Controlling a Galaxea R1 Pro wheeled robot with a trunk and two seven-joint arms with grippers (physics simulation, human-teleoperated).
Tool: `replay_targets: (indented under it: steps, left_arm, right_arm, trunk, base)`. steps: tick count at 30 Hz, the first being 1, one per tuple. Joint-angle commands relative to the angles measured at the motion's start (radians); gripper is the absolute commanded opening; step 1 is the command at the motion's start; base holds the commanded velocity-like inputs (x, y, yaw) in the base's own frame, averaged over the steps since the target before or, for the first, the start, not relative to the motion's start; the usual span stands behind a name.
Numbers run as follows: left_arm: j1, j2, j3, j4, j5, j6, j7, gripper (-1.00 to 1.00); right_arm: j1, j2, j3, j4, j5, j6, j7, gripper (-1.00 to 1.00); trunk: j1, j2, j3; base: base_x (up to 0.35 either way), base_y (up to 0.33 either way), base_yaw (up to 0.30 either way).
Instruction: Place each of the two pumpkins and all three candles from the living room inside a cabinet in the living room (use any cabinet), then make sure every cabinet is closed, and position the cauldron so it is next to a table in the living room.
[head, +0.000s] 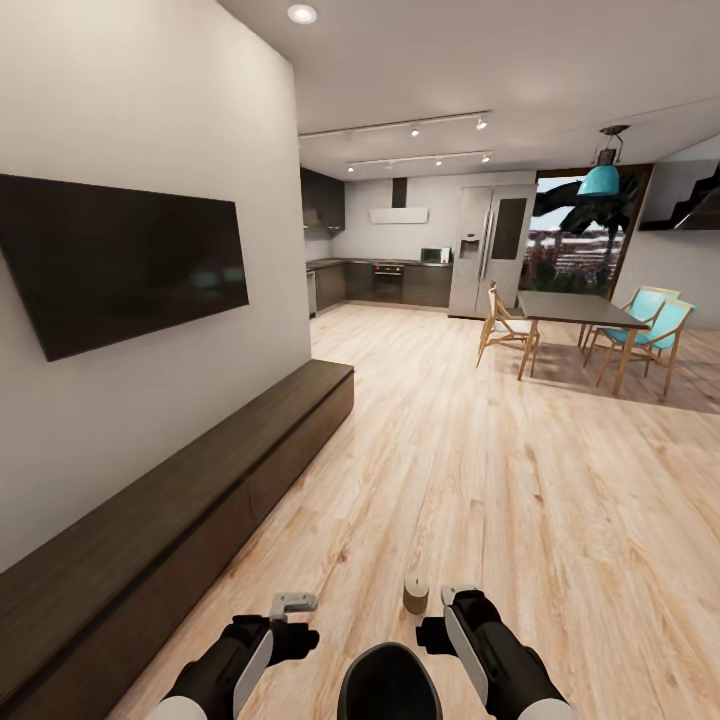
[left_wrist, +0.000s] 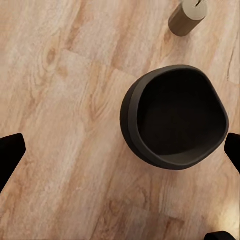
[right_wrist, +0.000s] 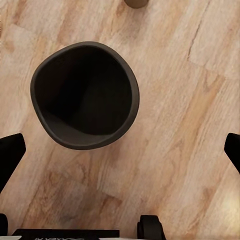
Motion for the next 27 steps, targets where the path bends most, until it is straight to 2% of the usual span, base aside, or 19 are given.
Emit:
replay_targets:
  steps: [1, 16, 27]
  left_arm:
    - [0.0, 0.0, -0.002, -0.002, 0.005, 0.004, 0.001, 1.0]
    - [0.0, 0.002, -0.002, -0.003, 0.007, -0.001, 0.001, 1.0]
    - [0.001, 0.002, -0.002, -0.003, 0.008, -0.002, 0.0, 1.0]
  right_arm:
    - [-0.001, -0.001, 0.003, -0.001, -0.009, 0.003, -0.008, 1.0]
    - [-0.001, -0.003, -0.005, -0.008, -0.01, 0.001, -0.002, 1.0]
    - [-0.001, -0.003, -0.005, -0.008, -0.01, 0.001, 0.002, 1.0]
  trunk:
    - [0.0, -0.001, -0.001]
    - [0.0, -0.001, -0.001]
    - [0.0, -0.001, -0.001]
  base:
    - [0.0, 0.0, 0.0]
    - [0.0, 0.0, -0.005]
    - [0.0, 0.0, -0.211]
